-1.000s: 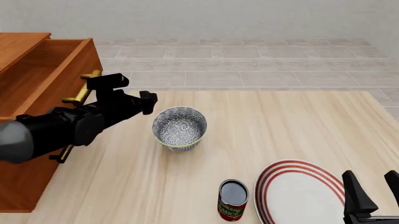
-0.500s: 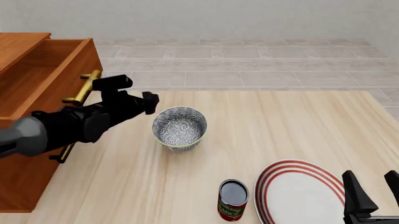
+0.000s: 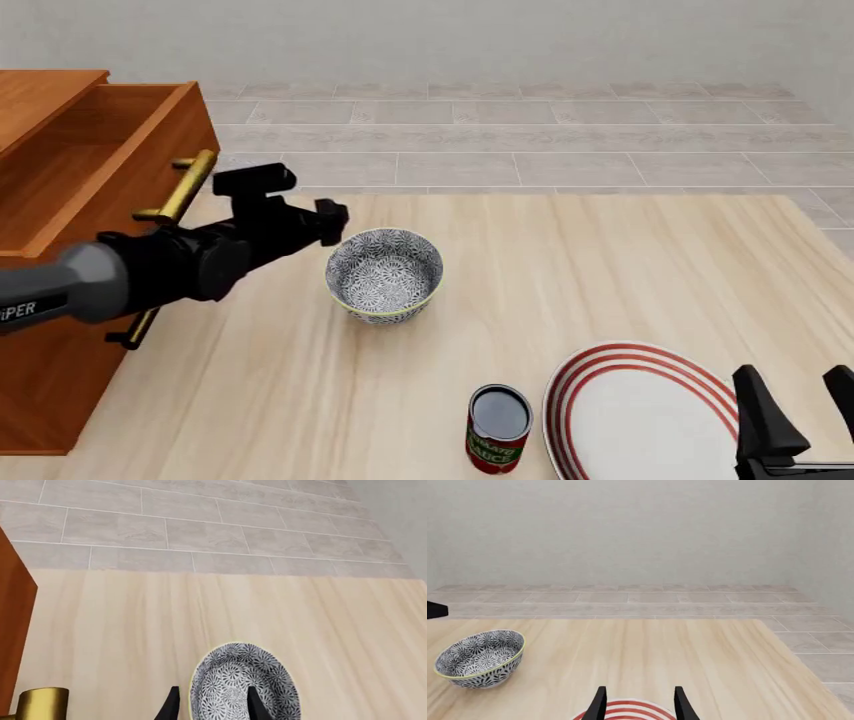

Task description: Put the bowl on top of the cabinet.

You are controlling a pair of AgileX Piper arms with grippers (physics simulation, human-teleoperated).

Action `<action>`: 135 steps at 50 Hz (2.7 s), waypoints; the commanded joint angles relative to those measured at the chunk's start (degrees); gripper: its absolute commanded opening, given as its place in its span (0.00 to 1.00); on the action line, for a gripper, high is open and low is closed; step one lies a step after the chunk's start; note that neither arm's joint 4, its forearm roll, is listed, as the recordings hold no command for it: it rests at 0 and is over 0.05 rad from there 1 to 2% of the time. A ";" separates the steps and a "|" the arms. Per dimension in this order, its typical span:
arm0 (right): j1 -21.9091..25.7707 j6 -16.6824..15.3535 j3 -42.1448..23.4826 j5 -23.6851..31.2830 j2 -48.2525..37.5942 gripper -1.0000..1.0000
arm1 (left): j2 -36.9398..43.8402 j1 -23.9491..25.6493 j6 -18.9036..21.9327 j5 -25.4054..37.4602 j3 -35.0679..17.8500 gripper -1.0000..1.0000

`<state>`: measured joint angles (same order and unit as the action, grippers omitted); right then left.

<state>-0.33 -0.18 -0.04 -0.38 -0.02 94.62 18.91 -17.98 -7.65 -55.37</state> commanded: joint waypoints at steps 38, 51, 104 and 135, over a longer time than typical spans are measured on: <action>-0.11 0.04 0.03 -0.03 0.00 1.00 | 4.54 0.04 1.11 -1.64 -2.08 1.00; -0.11 0.11 0.03 -0.04 0.00 1.00 | 5.66 -0.03 1.05 -1.66 -2.55 1.00; -0.25 0.08 0.02 -0.10 0.00 1.00 | 10.95 -1.11 0.64 -3.38 -4.40 1.00; -0.41 0.31 0.02 -0.14 0.00 1.00 | 14.07 -0.80 0.73 -4.09 -5.38 1.00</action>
<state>-0.71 0.14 -0.04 -0.51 -0.01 107.89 18.02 -17.30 -11.46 -60.66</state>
